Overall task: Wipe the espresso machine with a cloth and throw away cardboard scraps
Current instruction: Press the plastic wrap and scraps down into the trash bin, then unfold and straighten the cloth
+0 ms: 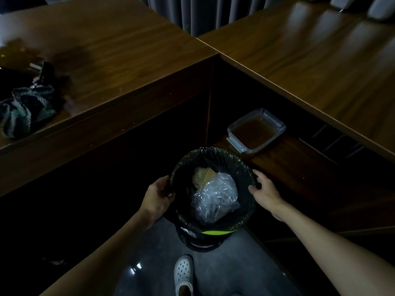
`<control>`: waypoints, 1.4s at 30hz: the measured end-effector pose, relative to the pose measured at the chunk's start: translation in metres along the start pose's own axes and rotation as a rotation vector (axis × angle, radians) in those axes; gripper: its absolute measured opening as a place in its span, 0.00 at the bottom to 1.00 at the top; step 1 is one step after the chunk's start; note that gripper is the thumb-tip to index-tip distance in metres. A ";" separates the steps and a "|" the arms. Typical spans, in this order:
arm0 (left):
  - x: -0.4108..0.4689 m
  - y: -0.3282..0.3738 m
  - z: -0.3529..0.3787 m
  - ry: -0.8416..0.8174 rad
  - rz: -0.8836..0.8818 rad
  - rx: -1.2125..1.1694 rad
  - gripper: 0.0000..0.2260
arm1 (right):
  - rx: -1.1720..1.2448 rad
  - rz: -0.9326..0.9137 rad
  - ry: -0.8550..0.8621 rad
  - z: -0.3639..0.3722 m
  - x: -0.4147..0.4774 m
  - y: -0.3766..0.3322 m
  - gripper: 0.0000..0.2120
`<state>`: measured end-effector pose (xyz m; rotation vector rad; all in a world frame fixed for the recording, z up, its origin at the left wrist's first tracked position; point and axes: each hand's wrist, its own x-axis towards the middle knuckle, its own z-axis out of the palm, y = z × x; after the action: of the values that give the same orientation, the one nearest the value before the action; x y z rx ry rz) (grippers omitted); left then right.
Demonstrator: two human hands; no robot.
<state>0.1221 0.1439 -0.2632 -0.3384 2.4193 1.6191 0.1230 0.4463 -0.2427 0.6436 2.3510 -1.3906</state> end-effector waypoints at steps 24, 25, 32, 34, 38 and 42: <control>0.010 -0.003 -0.003 -0.084 0.052 0.090 0.34 | -0.272 -0.190 -0.116 -0.007 0.019 0.009 0.41; 0.010 -0.001 -0.003 -0.072 0.058 0.115 0.34 | -0.298 -0.206 -0.109 -0.008 0.018 0.006 0.40; 0.012 0.040 -0.018 -0.043 0.131 0.198 0.31 | -0.284 -0.322 -0.110 -0.016 0.012 -0.040 0.35; 0.013 0.060 -0.032 -0.060 0.187 0.229 0.29 | -0.298 -0.374 -0.106 -0.017 0.008 -0.063 0.33; 0.014 0.115 -0.067 -0.044 0.305 0.249 0.22 | -0.290 -0.517 -0.058 -0.012 -0.003 -0.126 0.30; 0.007 0.173 -0.110 0.017 0.415 0.239 0.15 | -0.301 -0.709 0.024 -0.001 -0.016 -0.207 0.22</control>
<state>0.0571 0.1051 -0.0720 0.2053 2.7939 1.4398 0.0255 0.3567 -0.0827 -0.2964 2.8651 -1.2067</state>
